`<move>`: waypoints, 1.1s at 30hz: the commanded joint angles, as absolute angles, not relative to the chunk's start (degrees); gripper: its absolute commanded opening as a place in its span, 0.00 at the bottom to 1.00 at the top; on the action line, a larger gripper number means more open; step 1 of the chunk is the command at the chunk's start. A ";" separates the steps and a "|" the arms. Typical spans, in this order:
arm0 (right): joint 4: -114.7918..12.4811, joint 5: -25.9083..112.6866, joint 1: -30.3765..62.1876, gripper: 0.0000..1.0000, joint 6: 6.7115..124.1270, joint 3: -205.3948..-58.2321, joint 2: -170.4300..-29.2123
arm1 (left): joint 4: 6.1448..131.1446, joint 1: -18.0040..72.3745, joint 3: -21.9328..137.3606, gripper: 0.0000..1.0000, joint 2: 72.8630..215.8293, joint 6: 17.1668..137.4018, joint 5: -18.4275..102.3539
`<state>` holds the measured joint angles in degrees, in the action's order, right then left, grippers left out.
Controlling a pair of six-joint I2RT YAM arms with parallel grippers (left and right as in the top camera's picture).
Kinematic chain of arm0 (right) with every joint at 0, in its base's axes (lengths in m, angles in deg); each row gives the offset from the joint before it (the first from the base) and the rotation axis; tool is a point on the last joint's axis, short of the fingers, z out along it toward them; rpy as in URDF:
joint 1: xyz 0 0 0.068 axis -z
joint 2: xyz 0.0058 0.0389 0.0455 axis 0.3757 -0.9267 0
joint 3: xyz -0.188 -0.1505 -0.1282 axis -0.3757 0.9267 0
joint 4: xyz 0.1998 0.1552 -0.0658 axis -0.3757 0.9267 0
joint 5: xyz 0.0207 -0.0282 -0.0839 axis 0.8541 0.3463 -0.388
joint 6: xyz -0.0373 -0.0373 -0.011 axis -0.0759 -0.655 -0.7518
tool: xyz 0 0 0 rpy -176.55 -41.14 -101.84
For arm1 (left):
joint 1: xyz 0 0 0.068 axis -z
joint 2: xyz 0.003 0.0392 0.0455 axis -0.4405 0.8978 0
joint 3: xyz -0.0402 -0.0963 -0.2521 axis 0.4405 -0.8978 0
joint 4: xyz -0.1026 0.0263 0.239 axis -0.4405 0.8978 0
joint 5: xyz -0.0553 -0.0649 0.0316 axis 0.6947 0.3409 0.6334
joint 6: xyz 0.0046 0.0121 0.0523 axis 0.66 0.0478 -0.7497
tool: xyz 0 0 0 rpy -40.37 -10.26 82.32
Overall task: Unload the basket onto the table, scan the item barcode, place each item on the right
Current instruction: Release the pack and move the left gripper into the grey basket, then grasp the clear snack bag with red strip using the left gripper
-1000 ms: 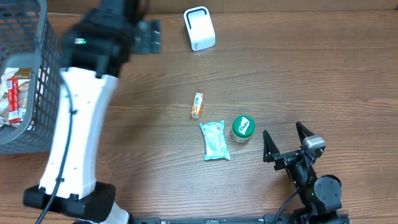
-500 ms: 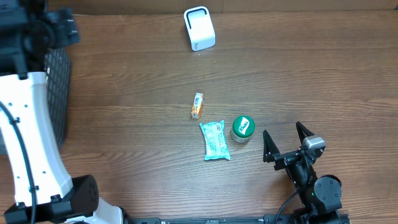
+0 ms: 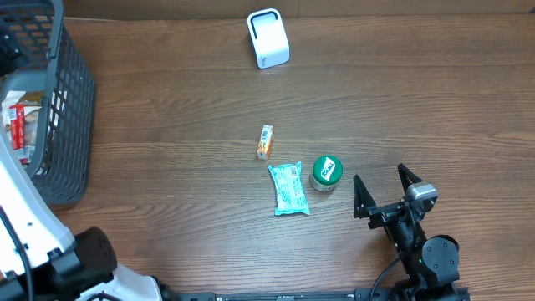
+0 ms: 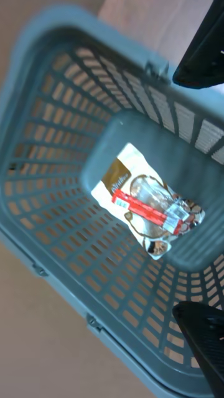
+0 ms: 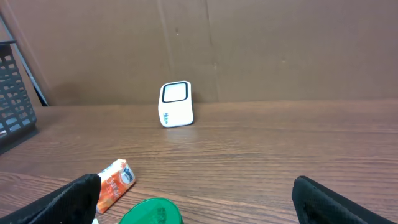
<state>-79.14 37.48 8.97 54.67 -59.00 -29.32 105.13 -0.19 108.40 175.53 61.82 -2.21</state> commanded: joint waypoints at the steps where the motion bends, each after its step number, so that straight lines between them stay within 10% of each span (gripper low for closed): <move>1: -79.25 37.13 9.29 1.00 54.47 -58.39 -29.21 | 105.13 -0.50 109.47 1.00 178.50 58.45 -2.60; 33: -79.27 37.13 9.29 1.00 54.47 -58.39 -29.21 | 106.34 -9.11 109.12 1.00 199.24 51.20 0.72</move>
